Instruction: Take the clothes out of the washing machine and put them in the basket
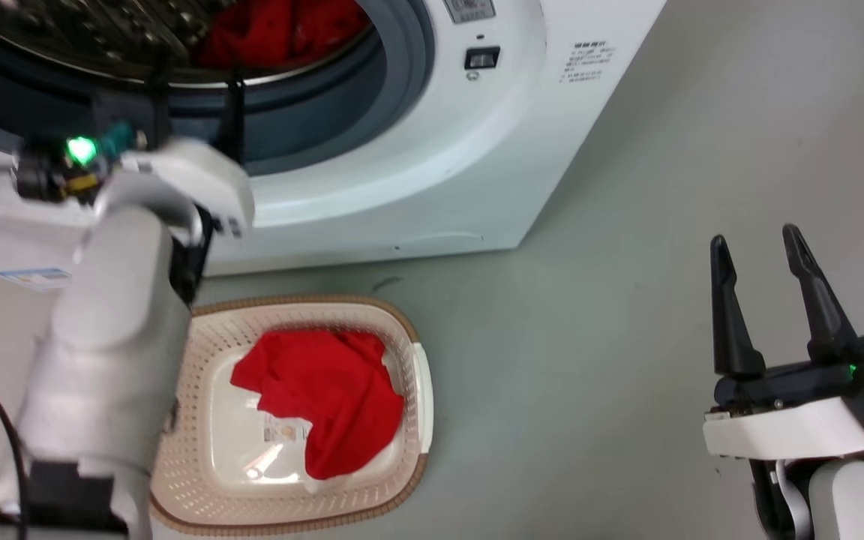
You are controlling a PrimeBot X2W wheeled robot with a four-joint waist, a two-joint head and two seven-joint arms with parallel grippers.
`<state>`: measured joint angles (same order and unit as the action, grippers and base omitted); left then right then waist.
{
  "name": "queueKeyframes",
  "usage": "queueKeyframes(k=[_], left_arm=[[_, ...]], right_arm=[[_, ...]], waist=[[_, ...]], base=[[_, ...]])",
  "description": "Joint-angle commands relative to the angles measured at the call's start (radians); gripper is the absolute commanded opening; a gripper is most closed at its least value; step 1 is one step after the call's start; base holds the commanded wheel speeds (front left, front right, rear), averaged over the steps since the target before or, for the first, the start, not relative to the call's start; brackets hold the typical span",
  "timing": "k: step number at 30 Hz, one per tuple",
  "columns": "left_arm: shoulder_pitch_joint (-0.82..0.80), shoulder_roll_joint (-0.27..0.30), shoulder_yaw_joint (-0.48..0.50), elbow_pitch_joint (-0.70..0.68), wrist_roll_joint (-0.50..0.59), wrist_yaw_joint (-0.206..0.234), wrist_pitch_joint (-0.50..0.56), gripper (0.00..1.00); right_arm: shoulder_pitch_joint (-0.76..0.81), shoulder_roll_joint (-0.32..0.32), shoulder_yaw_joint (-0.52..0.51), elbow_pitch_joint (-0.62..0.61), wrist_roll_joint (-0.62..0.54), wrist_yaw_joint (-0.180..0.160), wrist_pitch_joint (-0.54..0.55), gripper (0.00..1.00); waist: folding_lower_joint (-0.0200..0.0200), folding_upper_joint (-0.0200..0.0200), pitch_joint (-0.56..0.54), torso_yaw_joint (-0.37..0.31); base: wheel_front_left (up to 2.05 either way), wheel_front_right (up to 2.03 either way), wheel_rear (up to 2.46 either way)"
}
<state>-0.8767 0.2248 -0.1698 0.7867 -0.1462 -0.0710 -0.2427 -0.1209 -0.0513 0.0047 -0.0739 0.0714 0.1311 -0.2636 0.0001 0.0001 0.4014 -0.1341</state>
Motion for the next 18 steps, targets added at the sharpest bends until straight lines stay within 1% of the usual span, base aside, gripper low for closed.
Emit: queueKeyframes(k=[1,7,12,14,18], left_arm=[[-0.035,0.009,-0.005,0.018,0.006,-0.008,0.001,1.0],[-0.27,0.051,-0.051,0.154,0.028,-0.041,0.066,1.0],[-0.439,0.09,-0.102,0.249,0.037,-0.056,0.156,1.0],[-0.499,0.098,-0.119,0.281,0.032,-0.057,0.198,1.0],[-0.595,0.089,-0.169,0.334,-0.019,-0.058,0.302,1.0]], right_arm=[[-0.019,0.002,0.002,-0.007,0.003,-0.001,-0.002,1.0],[-0.069,0.002,0.01,-0.024,0.02,-0.001,-0.002,1.0],[-0.106,0.002,0.015,-0.045,0.043,-0.001,-0.002,1.0],[-0.116,0.002,0.012,-0.055,0.051,-0.001,-0.002,1.0],[-0.135,0.002,0.01,-0.07,0.07,-0.001,-0.002,1.0]], waist=[[-0.0001,-0.0001,0.053,-0.025],[-0.0001,-0.0001,0.16,-0.058],[-0.0001,-0.0001,0.242,-0.087],[-0.0001,-0.0001,0.271,-0.096],[-0.0001,-0.0001,0.321,-0.111]], base=[[0.0,0.0,0.0],[0.0,0.0,0.0],[0.0,0.0,0.0],[0.0,0.0,0.0],[0.0,0.0,0.0]])
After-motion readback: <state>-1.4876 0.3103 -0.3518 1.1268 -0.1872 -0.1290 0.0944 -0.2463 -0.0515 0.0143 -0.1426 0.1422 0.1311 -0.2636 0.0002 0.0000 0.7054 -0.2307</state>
